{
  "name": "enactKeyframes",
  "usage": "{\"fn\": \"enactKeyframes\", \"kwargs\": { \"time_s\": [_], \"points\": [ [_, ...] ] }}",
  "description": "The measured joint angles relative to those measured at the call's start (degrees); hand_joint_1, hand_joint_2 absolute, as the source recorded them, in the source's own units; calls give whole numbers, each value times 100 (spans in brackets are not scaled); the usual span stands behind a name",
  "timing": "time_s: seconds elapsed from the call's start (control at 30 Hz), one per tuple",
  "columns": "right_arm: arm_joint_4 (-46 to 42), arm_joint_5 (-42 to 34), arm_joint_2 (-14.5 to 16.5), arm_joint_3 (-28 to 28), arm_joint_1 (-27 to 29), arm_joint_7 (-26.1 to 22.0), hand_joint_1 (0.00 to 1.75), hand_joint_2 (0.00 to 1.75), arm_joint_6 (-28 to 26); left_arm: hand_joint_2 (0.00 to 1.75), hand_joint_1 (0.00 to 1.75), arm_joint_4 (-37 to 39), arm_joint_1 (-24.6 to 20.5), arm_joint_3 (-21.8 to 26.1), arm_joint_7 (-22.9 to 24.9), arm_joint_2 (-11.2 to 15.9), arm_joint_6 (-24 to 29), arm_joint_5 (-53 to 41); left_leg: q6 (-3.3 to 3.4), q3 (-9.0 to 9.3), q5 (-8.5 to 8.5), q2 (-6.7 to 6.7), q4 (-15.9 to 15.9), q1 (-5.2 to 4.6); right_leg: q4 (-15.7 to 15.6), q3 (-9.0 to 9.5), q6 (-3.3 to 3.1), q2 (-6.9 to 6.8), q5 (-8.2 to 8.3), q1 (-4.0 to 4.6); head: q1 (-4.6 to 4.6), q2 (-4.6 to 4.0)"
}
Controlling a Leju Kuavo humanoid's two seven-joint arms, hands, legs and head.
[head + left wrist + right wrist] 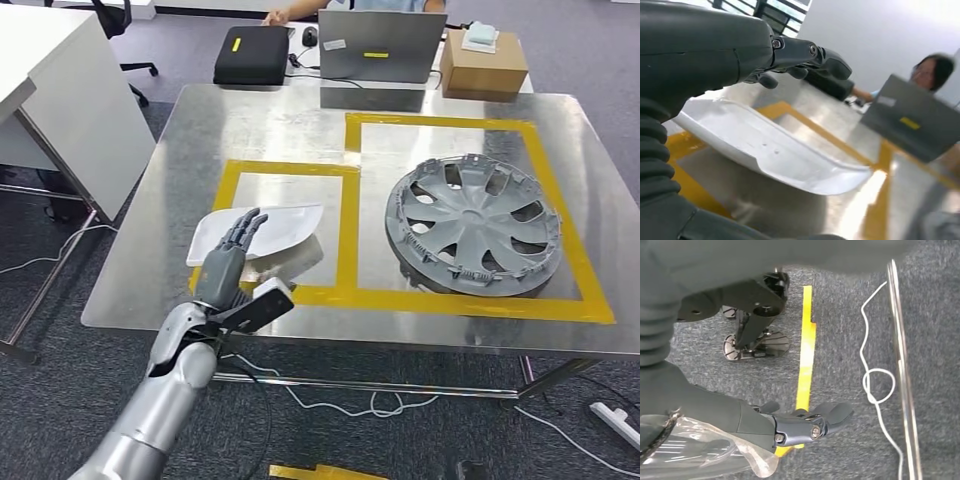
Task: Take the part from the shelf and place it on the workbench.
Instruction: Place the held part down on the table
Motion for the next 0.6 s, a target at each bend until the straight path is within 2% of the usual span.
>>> {"fn": "enactKeyframes", "kwargs": {
  "time_s": [0.07, 0.17, 0.23, 0.3, 0.37, 0.4, 0.43, 0.47, 0.5, 0.53, 0.57, 0.6],
  "points": [
    [-1, -33, 20, -75, 55, -2, 0, 0, -25, 0, 0, -626, 482, 1, -364, 17, 13, 531, 16, -1, -13, 0, 8, -6, -4, 2, 5, -2, -4, -4, 1, 0],
    [-12, -39, 79, -186, 118, 22, 0, 0, -63, 0, 0, -1432, 1177, 49, -977, 90, -94, 1499, 96, 5, -34, 2, 26, -27, -25, 23, 52, -3, 6, -20, -3, 0],
    [-22, -27, 115, -257, 142, 38, 0, 0, -83, 0, 0, -1845, 1544, 135, -1303, 145, -226, 1970, 136, 61, 34, 15, -83, 13, -16, 21, 84, -10, -25, -7, -3, 0],
    [-30, -18, 130, -316, 146, 43, 0, 0, -94, 0, 0, -2118, 1788, 225, -1455, 186, -314, 2168, 160, 106, 112, 31, -204, 61, 271, -102, 121, -33, -272, -8, 10, 0],
    [-33, -15, 135, -355, 143, 48, 0, 0, -95, 0, 0, -2270, 1944, 278, -1489, 215, -349, 2209, 159, 95, 138, 37, -224, 71, 981, -383, 175, -51, -682, -49, 20, 0],
    [-35, -14, 136, -369, 143, 49, 0, 0, -95, 0, 0, -2318, 2002, 296, -1493, 227, -358, 2215, 147, 82, 147, 40, -221, 77, 1312, -504, 206, -55, -823, -73, 22, 0],
    [-39, -14, 136, -381, 145, 50, 0, 0, -96, 0, 0, -2353, 2046, 309, -1496, 239, -362, 2220, 128, 70, 155, 42, -215, 87, 1482, -546, 239, -61, -871, -99, 20, 0],
    [-45, -14, 136, -393, 147, 51, 0, 0, -96, 0, 0, -2380, 2075, 320, -1498, 250, -363, 2223, 102, 56, 162, 43, -204, 105, 1422, -474, 272, -69, -814, -125, 20, 0],
    [-52, -14, 136, -402, 146, 51, 0, 0, -97, 0, 0, -2406, 2095, 331, -1498, 259, -363, 2225, 66, 39, 164, 42, -181, 130, 1129, -283, 308, -83, -671, -155, 21, 0],
    [-58, -14, 136, -409, 140, 52, 0, 0, -97, 0, 0, -2430, 2109, 341, -1498, 267, -364, 2226, 19, 19, 158, 42, -142, 153, 710, -32, 353, -98, -532, -188, 22, 0],
    [-61, -12, 144, -413, 129, 53, 0, 0, -96, 0, 0, -2456, 2119, 356, -1499, 275, -364, 2226, -36, -5, 143, 37, -94, 163, 349, 180, 373, -92, -440, -200, 29, 0],
    [-63, -11, 153, -414, 120, 54, 0, 0, -95, 0, 0, -2485, 2125, 368, -1502, 282, -364, 2225, -89, -26, 130, 33, -49, 166, 100, 335, 354, -81, -391, -205, 24, 0]
  ]
}}
